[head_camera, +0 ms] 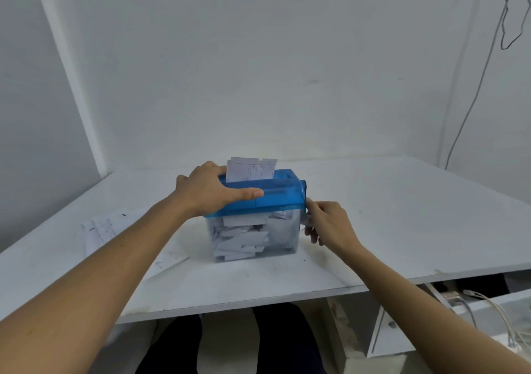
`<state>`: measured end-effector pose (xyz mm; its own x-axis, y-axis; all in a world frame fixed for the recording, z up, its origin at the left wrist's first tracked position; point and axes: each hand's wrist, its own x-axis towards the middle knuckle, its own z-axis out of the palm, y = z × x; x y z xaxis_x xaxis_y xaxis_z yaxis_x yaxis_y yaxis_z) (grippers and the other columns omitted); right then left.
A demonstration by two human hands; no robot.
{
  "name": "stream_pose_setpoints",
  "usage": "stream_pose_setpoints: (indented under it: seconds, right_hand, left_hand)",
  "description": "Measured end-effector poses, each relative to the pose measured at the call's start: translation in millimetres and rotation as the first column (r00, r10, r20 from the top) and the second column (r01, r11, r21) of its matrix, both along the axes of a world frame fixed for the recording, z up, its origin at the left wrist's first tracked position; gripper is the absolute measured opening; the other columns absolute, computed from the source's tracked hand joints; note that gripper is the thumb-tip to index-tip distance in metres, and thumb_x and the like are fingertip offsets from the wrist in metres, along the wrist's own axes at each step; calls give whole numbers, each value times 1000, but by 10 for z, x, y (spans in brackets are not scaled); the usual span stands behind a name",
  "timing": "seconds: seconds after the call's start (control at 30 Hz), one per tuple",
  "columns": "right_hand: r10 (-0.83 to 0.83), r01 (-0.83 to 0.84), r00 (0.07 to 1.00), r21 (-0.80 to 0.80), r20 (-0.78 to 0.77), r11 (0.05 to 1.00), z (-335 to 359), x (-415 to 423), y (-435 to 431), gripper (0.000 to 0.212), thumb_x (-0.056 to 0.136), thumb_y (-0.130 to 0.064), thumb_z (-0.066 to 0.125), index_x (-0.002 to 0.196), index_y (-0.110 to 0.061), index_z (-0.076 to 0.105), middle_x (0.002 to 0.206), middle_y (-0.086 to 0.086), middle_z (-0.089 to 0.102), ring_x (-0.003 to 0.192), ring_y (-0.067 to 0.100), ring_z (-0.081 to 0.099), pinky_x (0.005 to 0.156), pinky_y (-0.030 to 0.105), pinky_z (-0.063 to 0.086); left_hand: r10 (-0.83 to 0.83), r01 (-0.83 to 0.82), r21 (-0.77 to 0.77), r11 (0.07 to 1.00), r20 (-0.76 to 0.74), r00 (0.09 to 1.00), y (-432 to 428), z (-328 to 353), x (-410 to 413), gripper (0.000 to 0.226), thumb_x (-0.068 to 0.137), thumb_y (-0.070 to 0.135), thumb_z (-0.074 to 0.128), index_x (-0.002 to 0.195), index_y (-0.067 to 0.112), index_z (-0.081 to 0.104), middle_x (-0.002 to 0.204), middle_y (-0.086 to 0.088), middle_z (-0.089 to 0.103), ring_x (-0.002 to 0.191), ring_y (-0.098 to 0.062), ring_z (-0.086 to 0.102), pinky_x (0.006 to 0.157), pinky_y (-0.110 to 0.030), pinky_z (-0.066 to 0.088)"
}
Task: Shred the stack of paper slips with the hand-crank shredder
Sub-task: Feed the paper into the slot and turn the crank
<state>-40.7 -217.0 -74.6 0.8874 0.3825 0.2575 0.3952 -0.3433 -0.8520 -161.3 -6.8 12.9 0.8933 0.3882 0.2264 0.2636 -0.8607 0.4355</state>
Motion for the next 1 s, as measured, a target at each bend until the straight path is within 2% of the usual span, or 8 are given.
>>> stream_pose_setpoints:
  seconds: [0.1, 0.23, 0.3, 0.43, 0.57, 0.77, 0.9, 1.0]
  right_hand:
    - [129, -129, 991, -5, 21, 992, 125, -183, -173, 46, 104, -41, 44, 83, -7, 67, 65, 6, 66, 51, 13, 58, 50, 22, 47]
    - [302, -304, 938, -18, 171, 953, 482, -274, -384, 37, 97, -35, 63, 72, -8, 64, 58, 3, 63, 53, 14, 59, 53, 24, 49]
    - [326, -338, 918, 14, 227, 941, 653, -275, -367, 39, 94, -36, 66, 67, -7, 63, 54, 5, 61, 50, 16, 57, 53, 24, 48]
    - [214, -269, 939, 182, 270, 946, 802, -274, -118, 47, 97, -36, 62, 55, -15, 59, 45, 2, 55, 42, 15, 50, 49, 22, 44]
    - [185, -235, 960, 243, 212, 941, 872, -175, 77, 47, 99, -35, 60, 58, -13, 57, 48, -1, 56, 46, 14, 53, 48, 22, 46]
    - [144, -163, 985, 243, 95, 956, 1014, 120, 368, 35, 99, -38, 57, 78, -10, 62, 74, 2, 64, 68, 14, 66, 57, 24, 55]
    - [131, -129, 991, 236, 5, 963, 975, 278, 522, 35, 100, -39, 56, 79, -12, 56, 72, 2, 61, 57, 15, 62, 55, 28, 53]
    - [104, -83, 989, 182, -107, 980, 826, 340, 600, 36, 100, -43, 55, 80, -13, 58, 74, 1, 58, 67, 18, 59, 60, 30, 53]
  left_hand:
    - [2, -2, -3, 1000, -34, 999, 107, 14, -6, 110, 41, 109, 40, 135, 53, 53, 115, 12, 56, 107, -22, 51, 96, -47, 38]
    - [-10, 6, -59, 998, -59, 998, 68, 61, -94, 62, 55, 94, 56, 99, 51, 55, 119, 9, 58, 109, -23, 52, 101, -47, 41]
    - [-32, 28, -128, 991, -27, 999, 79, 65, -155, 65, 46, 99, 58, 88, 49, 54, 115, 10, 58, 109, -23, 55, 102, -49, 45]
    - [-27, 23, -112, 993, -33, 999, 165, 47, -218, 102, 20, 106, 54, 95, 38, 49, 106, 14, 55, 105, -21, 55, 94, -44, 50]
    - [-16, 14, -116, 993, -22, 1000, 238, 32, -266, 101, 23, 103, 60, 99, 37, 48, 106, 14, 56, 104, -20, 55, 88, -40, 51]
    - [-59, 58, -94, 994, -12, 998, 225, 49, -275, 86, 35, 96, 65, 100, 41, 50, 112, 17, 54, 107, -15, 55, 98, -44, 49]
    - [-98, 97, -81, 992, -13, 995, 246, 43, -256, 99, 47, 91, 69, 130, 39, 56, 112, 16, 50, 108, -12, 54, 99, -42, 48]
    - [-105, 105, -70, 992, 1, 994, 249, 31, -258, 104, 45, 92, 65, 135, 40, 55, 111, 17, 48, 109, -11, 52, 101, -41, 45]
